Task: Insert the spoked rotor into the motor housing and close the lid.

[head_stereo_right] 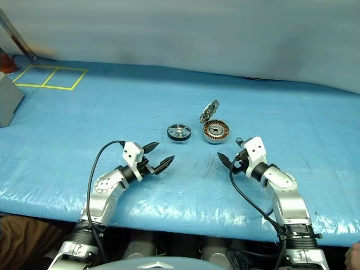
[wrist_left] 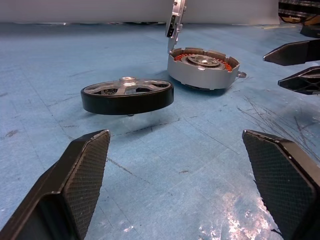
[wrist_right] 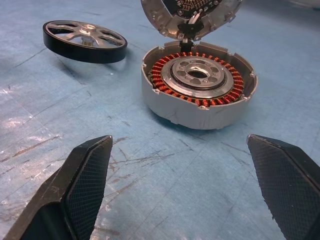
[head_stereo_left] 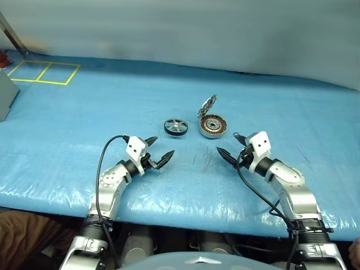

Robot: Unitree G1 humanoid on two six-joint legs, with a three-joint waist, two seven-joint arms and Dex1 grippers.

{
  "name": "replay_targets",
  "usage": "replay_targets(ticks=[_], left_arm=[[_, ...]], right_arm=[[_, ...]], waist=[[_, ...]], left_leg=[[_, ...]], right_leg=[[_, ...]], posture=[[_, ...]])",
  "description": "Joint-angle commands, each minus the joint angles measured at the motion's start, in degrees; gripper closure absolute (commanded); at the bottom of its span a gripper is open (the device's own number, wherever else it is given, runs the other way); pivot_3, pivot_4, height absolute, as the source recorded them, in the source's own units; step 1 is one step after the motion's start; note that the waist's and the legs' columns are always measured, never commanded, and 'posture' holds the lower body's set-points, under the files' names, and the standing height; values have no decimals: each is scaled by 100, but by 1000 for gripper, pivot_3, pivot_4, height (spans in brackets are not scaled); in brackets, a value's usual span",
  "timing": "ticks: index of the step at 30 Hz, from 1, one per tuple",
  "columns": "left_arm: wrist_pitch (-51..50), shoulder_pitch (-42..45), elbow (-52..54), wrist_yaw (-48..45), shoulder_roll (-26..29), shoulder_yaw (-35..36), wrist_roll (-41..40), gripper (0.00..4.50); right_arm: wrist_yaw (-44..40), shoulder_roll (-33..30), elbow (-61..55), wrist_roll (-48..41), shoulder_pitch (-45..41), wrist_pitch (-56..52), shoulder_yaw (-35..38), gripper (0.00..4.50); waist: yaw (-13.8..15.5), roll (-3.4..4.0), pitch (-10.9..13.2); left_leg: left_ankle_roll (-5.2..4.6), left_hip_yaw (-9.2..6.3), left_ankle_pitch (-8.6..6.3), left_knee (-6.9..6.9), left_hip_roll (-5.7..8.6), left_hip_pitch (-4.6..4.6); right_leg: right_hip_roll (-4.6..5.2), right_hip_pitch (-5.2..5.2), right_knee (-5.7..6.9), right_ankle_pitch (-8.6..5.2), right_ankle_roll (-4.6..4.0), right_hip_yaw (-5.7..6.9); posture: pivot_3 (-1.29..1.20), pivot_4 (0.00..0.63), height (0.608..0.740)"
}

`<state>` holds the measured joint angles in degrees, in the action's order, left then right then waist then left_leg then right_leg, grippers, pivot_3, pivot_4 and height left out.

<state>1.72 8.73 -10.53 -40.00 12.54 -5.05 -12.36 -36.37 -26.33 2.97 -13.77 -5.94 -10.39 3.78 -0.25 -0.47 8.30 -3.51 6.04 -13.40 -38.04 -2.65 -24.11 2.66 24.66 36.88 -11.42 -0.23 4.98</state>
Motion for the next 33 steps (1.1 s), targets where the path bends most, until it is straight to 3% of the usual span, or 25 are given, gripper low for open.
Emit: replay_targets(ticks=[1,33], left_arm=[[97,79,115,-3,-35,-6,-26,0],[130,59,128,103,-89,10,-18,0]], right_arm=[[8,-49,-243,-7,-109,52,74,10],[-41,-87,-238,121,-240,53,-47,10]], waist=[[0,0,0],[12,0,0]], left_leg=[[0,0,0,0,0,0],[0,0,0,-1,0,0]], right_leg=[[0,0,0,0,0,0],[-2,-1,0,1,2,0]], posture=[[0,150,740],[0,150,740]])
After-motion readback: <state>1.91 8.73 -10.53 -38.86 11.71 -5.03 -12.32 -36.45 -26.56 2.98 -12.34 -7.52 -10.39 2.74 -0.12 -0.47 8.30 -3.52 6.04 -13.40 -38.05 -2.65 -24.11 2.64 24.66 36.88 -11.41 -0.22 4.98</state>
